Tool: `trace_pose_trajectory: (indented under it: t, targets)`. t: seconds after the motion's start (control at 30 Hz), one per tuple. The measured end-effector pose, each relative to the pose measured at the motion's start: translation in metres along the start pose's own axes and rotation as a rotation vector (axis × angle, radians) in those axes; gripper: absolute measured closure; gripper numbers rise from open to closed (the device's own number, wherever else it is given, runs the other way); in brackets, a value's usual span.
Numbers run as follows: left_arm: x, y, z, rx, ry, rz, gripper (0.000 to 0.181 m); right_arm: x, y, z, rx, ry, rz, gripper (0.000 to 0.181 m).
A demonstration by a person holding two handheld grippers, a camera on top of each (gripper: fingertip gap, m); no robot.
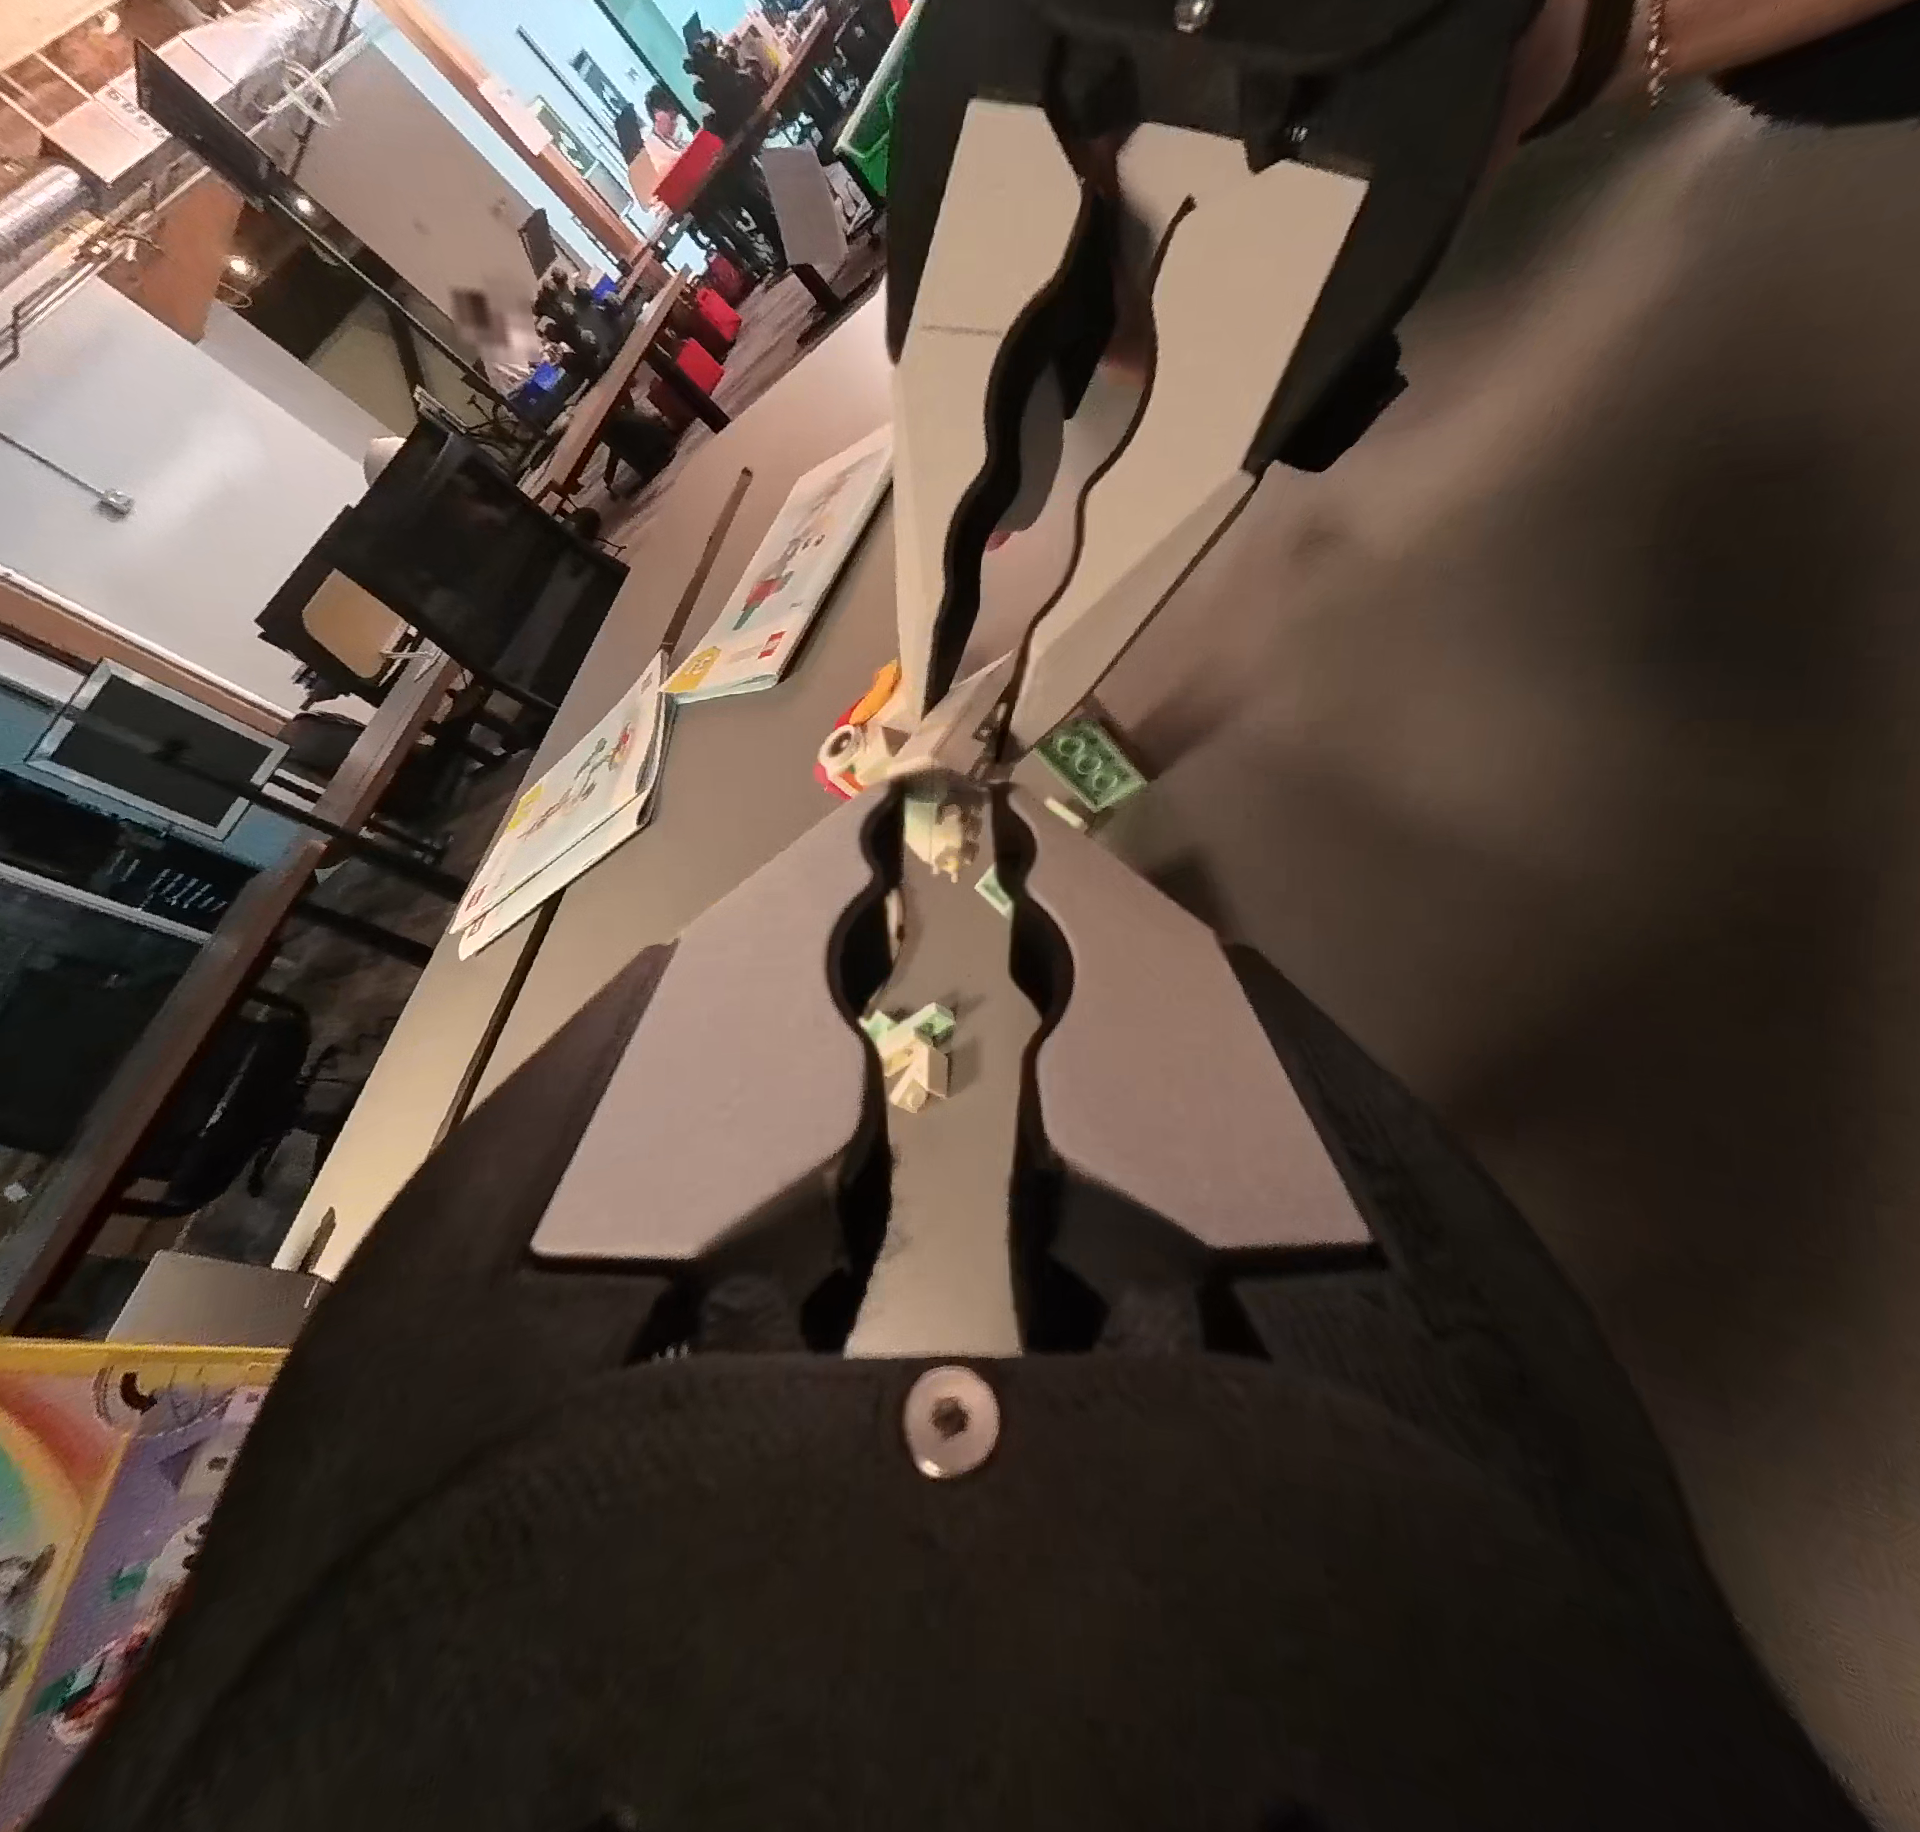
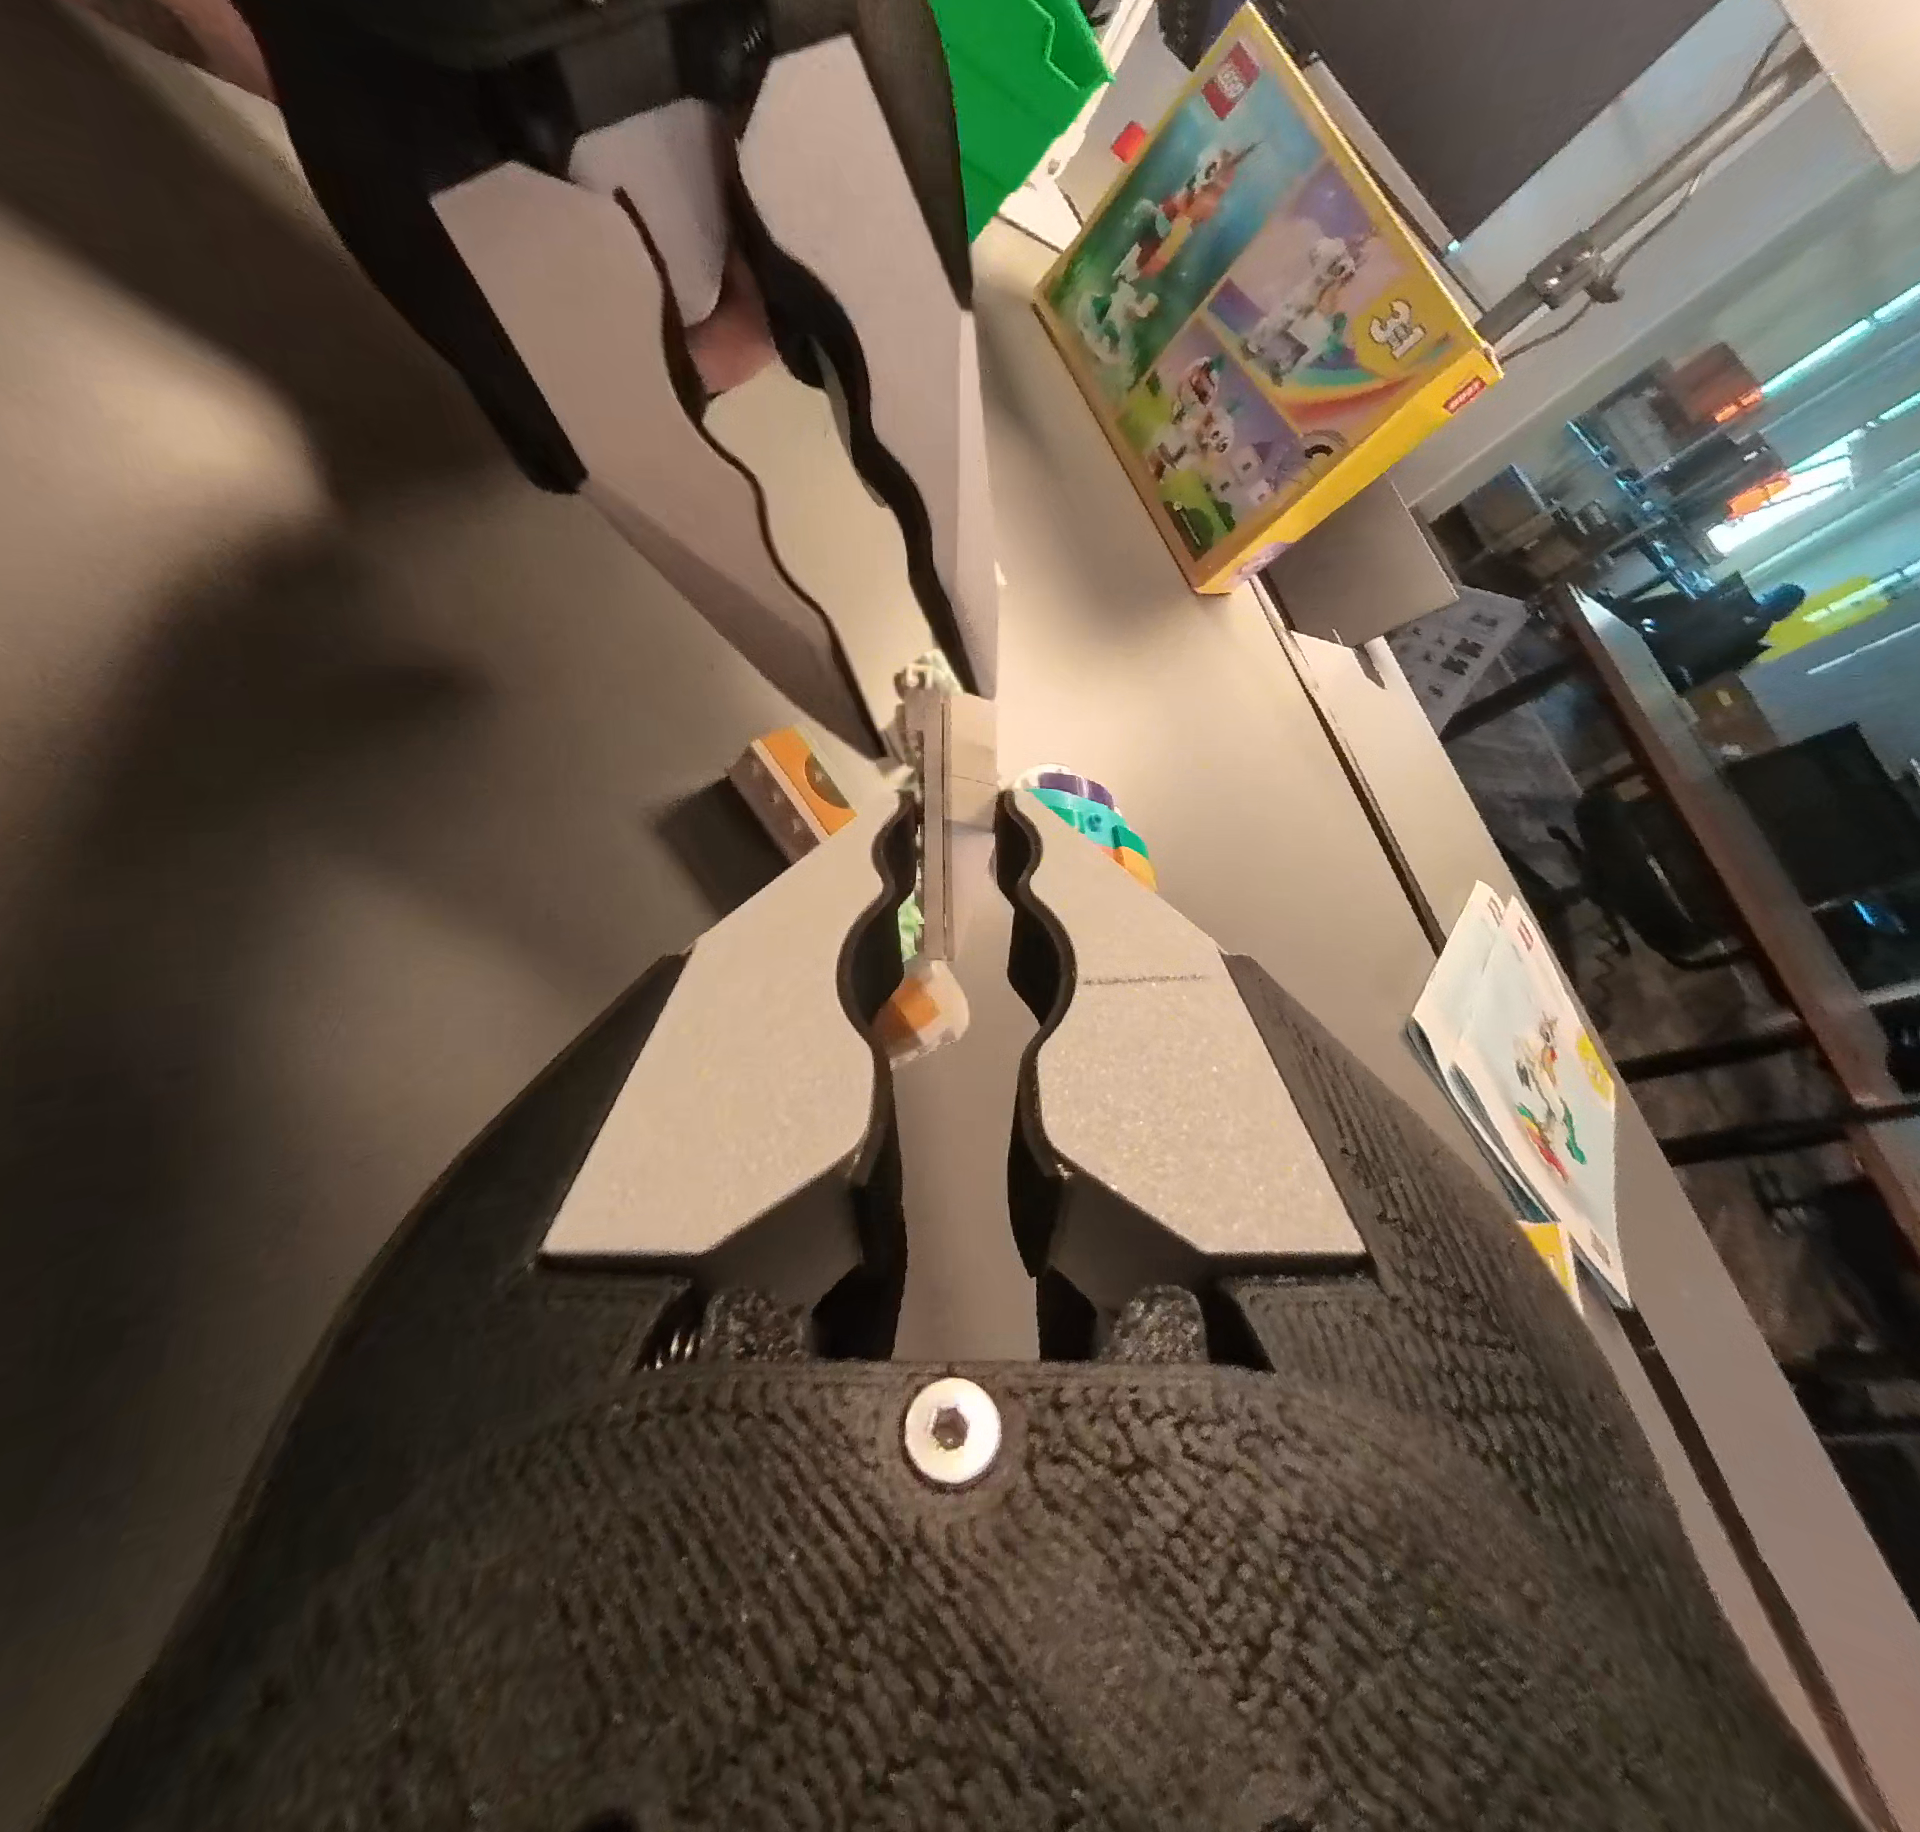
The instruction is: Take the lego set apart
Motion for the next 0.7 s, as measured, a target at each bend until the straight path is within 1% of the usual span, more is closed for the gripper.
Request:
trace_pose_trajectory:
  t: [0.07,0.13,0.23,0.3,0.33,0.4,0.5,0.6,0.63,0.7]
  targets:
    - [-0.001,-0.001,0.0,-0.001,-0.027,-0.008,0.173,0.0,0.0,0.0,-0.007,-0.005,-0.006,0.168]
    - [-0.003,0.0,-0.003,-0.015,-0.053,-0.019,0.176,-0.001,0.001,0.002,0.01,-0.012,0.002,0.168]
    - [-0.007,0.006,-0.009,0.051,0.059,-0.007,0.177,-0.003,0.005,0.01,0.088,-0.047,0.025,0.168]
    - [-0.009,0.015,-0.005,0.131,0.109,0.007,0.177,-0.003,-0.006,0.028,0.143,-0.169,-0.06,0.168]
    - [-0.01,0.019,-0.002,0.16,0.13,0.001,0.177,-0.005,-0.013,0.035,0.165,-0.208,-0.077,0.168]
    - [-0.006,0.016,0.001,0.183,0.152,-0.043,0.176,-0.01,-0.016,0.041,0.26,-0.178,-0.012,0.168]
    - [0.006,-0.005,-0.009,0.066,0.148,-0.163,0.176,-0.013,-0.011,0.041,0.319,-0.14,0.059,0.168]
    - [0.014,-0.029,-0.016,-0.132,0.066,-0.283,0.175,-0.011,-0.008,0.037,0.352,-0.071,0.097,0.168]
    - [0.016,-0.034,-0.017,-0.191,0.036,-0.303,0.172,-0.011,-0.008,0.034,0.352,-0.049,0.11,0.168]
    - [0.018,-0.039,-0.016,-0.281,-0.019,-0.304,0.155,-0.009,-0.007,0.03,0.344,-0.016,0.115,0.168]
Point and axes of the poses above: each gripper's, where its closed fingertips meet, x out along the fingers, y out of its top, z = x × y across the jaws, the point moved 4 cm from there along -x, back along the fingers, and after that the axes turned 11 degrees about -z, right-handed, at the moved point
